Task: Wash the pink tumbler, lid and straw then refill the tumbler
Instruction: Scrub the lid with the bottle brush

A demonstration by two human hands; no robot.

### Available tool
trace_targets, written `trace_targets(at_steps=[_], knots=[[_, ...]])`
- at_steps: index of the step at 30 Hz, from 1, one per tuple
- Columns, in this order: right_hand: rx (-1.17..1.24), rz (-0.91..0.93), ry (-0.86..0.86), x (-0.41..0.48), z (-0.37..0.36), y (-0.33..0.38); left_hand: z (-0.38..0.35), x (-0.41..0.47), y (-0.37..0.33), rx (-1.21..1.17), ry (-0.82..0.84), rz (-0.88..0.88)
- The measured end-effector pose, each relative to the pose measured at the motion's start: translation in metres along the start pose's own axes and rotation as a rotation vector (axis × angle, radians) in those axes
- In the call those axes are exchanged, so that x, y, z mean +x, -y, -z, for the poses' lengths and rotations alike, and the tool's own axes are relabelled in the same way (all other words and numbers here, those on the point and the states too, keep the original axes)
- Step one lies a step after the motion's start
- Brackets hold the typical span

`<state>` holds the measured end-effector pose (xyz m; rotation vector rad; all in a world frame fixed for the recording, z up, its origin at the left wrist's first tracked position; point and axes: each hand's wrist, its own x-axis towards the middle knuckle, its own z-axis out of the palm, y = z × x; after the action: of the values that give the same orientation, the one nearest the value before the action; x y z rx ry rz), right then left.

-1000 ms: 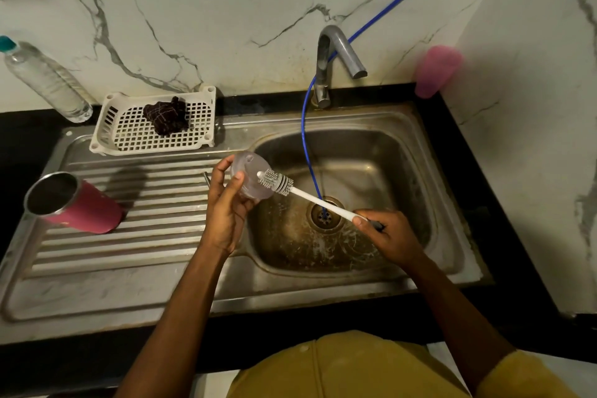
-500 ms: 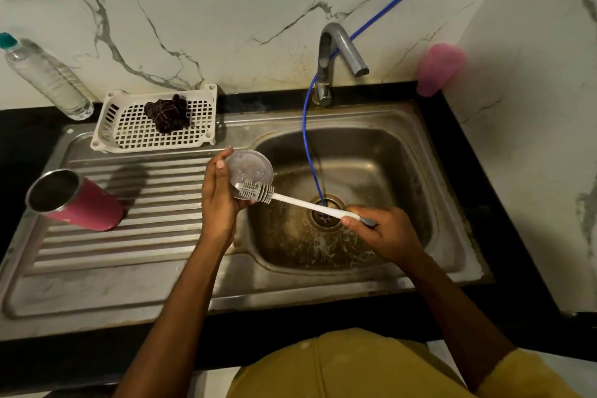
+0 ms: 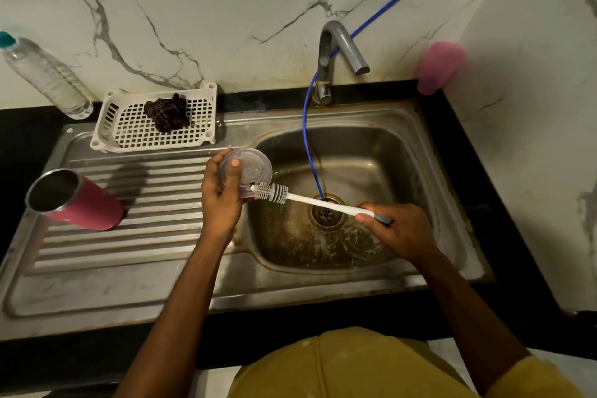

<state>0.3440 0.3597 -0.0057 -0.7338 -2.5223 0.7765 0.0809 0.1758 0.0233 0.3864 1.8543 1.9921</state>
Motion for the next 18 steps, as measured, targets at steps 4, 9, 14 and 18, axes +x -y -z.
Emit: trace_targets(at_steps=[4, 9, 14, 18], knots=[[-0.071, 0.0, -0.034, -0.005, -0.001, -0.001, -0.002, -0.002, -0.002, 0.026, 0.02, -0.024], [-0.084, -0.035, -0.067, -0.009, -0.006, 0.004, -0.002, -0.003, -0.006, 0.02, -0.038, 0.0], [0.023, -0.183, -0.122, -0.008, -0.004, 0.001, -0.005, -0.007, -0.006, -0.203, -0.038, 0.092], [-0.002, -0.144, -0.14, -0.01, -0.005, 0.01, -0.01, -0.005, -0.013, -0.261, -0.093, 0.107]])
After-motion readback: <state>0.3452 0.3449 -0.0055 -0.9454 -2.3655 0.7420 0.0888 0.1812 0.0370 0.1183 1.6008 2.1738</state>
